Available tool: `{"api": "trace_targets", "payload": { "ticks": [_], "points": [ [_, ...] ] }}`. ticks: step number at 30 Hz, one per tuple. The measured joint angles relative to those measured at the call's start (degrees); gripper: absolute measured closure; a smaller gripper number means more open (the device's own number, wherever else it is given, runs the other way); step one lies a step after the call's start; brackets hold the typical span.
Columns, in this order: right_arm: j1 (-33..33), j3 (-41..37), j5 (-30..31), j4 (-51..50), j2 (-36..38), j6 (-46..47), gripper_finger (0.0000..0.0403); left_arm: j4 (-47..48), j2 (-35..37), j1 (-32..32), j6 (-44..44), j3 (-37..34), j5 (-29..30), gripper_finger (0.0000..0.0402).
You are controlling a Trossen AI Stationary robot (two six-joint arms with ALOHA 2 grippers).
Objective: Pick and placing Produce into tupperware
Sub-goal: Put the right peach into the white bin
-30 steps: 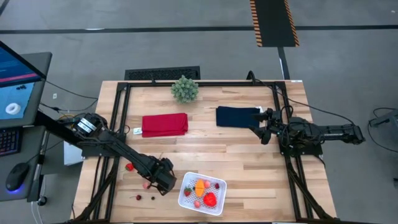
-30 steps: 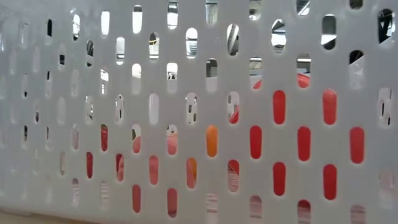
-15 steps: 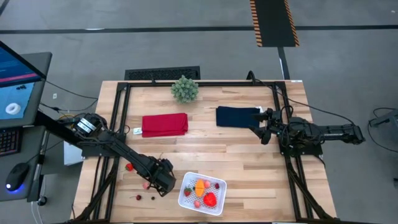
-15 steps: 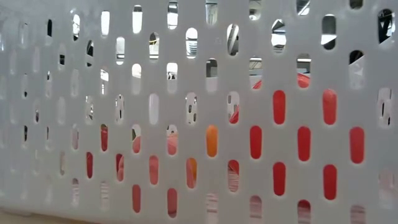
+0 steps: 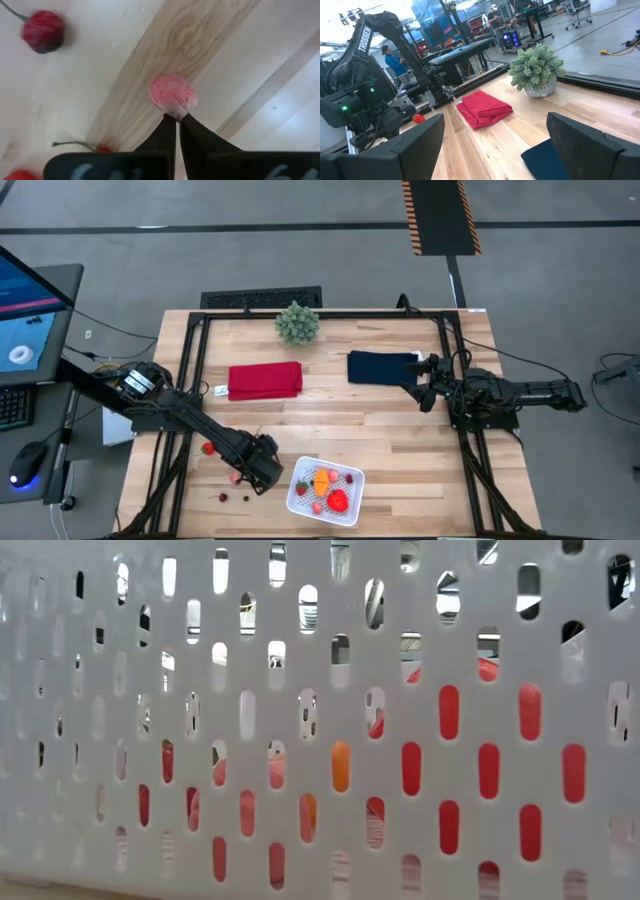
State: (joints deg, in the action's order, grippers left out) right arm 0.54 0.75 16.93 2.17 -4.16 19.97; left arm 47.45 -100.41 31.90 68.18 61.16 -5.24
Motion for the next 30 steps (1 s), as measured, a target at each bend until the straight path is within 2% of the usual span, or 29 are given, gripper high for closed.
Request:
{"api": "trace_targets", "payload": {
  "ticks": [6, 11, 17, 23, 30],
  "points": [
    [0.0, 0.0, 0.0, 0.0, 0.0, 0.0, 0.0029, 7.2, 0.3, 0.4, -2.3, 5.1, 4.9, 0.0401],
    [0.0, 0.0, 0.0, 0.0, 0.0, 0.0, 0.0029, 12.9, 0.3, 0.4, -4.7, 10.6, 6.1, 0.0401],
    [0.0, 0.0, 0.0, 0.0, 0.0, 0.0, 0.0029, 19.5, 0.3, 1.3, -7.8, 17.9, 10.3, 0.0401],
    [0.0, 0.0, 0.0, 0.0, 0.0, 0.0, 0.0029, 19.2, 0.3, 1.9, -16.2, 21.9, 10.0, 0.0401],
    [0.0, 0.0, 0.0, 0.0, 0.0, 0.0, 0.0029, 17.9, 0.3, 1.9, -18.3, 25.3, 8.6, 0.0401]
  ]
}}
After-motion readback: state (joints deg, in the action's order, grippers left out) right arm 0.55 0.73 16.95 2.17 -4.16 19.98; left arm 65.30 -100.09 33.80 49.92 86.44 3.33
